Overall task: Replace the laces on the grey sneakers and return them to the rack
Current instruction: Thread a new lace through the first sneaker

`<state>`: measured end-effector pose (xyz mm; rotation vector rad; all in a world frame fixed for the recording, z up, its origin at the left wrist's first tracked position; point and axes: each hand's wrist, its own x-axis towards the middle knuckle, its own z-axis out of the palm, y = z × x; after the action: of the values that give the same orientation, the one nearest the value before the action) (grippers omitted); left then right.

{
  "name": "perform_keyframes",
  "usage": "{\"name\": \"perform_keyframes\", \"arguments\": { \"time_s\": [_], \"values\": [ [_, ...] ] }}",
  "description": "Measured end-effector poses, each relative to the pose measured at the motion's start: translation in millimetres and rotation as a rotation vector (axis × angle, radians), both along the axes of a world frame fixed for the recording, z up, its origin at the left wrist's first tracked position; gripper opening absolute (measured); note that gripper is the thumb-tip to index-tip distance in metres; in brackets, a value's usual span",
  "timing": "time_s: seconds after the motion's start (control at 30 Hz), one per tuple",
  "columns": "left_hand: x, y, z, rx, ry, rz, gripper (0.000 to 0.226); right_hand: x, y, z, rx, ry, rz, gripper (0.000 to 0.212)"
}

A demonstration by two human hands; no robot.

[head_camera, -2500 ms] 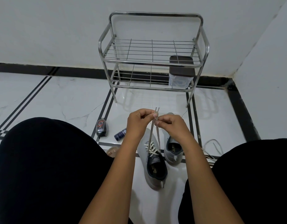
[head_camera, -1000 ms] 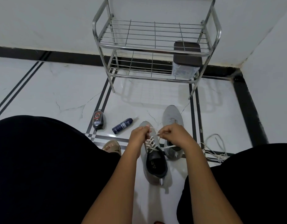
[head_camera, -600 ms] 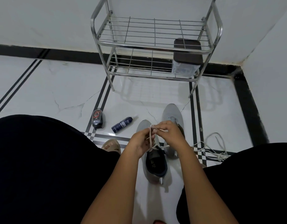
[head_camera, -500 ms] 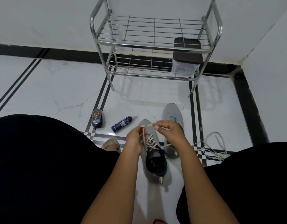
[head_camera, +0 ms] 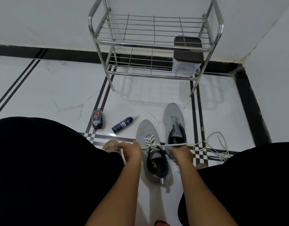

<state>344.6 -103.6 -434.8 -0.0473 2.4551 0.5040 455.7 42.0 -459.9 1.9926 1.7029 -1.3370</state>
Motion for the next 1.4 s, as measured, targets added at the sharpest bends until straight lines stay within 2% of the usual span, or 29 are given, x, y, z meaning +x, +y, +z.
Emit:
{"name": "perform_keyframes", "arguments": {
  "time_s": [0.03, 0.1, 0.2, 0.3, 0.33, 0.37, 0.43, 0.47, 0.57, 0.63, 0.7, 0.77, 0.87, 0.93, 1.0, 1.13, 1.23, 1.33, 1.4],
  "values": [
    [11, 5, -5, 0.002, 0.024, -0.131, 0.045, 0, -11, 6, -0.029, -0.043, 0.167, 0.048],
    [30, 8, -6, 0.000, -0.108, -0.288, 0.037, 1, -29, 9, -0.029, -0.072, 0.460, 0.039],
    [33, 4, -8, -0.037, -0.194, -0.194, 0.033, 2, -42, 7, -0.027, -0.132, 0.689, 0.030],
    [25, -3, -6, -0.076, -0.168, -0.064, 0.037, -1, -43, 14, -0.215, -0.092, 0.639, 0.015],
    [23, -4, -4, -0.092, -0.129, -0.054, 0.041, -5, -42, 20, -0.175, -0.096, 0.649, 0.014],
    [20, -6, -3, -0.078, -0.093, -0.055, 0.043, -10, -40, 23, -0.028, -0.104, 0.697, 0.017],
    [17, -8, -2, -0.044, -0.051, -0.199, 0.044, -17, -35, 32, 0.302, -0.068, 0.786, 0.024],
    [16, -9, -5, -0.011, -0.033, -0.291, 0.040, -21, -34, 36, 0.373, -0.007, 0.808, 0.026],
    [15, -10, -17, 0.030, -0.022, -0.436, 0.027, -21, -31, 28, 0.290, 0.037, 0.869, 0.031],
    [16, -10, -19, 0.013, -0.031, -0.425, 0.023, -15, -31, 16, 0.186, -0.037, 0.847, 0.026],
    [16, -12, -20, -0.023, -0.030, -0.415, 0.021, -13, -34, 11, 0.088, -0.031, 0.785, 0.020],
    [14, -15, -24, -0.079, -0.016, -0.342, 0.025, -11, -30, 8, 0.010, -0.022, 0.713, 0.010],
    [9, -23, -29, -0.188, 0.016, -0.106, 0.032, -6, -10, -13, -0.111, -0.076, 0.481, 0.005],
    [9, -26, -29, -0.221, 0.014, -0.062, 0.033, 0, -4, -30, -0.204, -0.125, 0.496, 0.007],
    [10, -23, -30, -0.181, 0.016, -0.066, 0.032, 0, -14, -15, -0.194, -0.160, 0.593, 0.010],
    [12, -14, -32, 0.043, 0.039, -0.215, 0.029, -8, -32, 19, 0.062, -0.058, 0.797, 0.019],
    [15, -7, -32, 0.063, -0.016, -0.350, 0.026, -13, -33, 21, 0.126, 0.026, 0.795, 0.009],
    [15, -10, -32, 0.065, -0.040, -0.315, 0.019, -14, -35, 16, 0.122, 0.034, 0.780, 0.008],
    [14, -10, -33, 0.089, -0.071, -0.265, 0.017, -13, -37, 12, 0.101, 0.021, 0.750, 0.025]
  ]
}}
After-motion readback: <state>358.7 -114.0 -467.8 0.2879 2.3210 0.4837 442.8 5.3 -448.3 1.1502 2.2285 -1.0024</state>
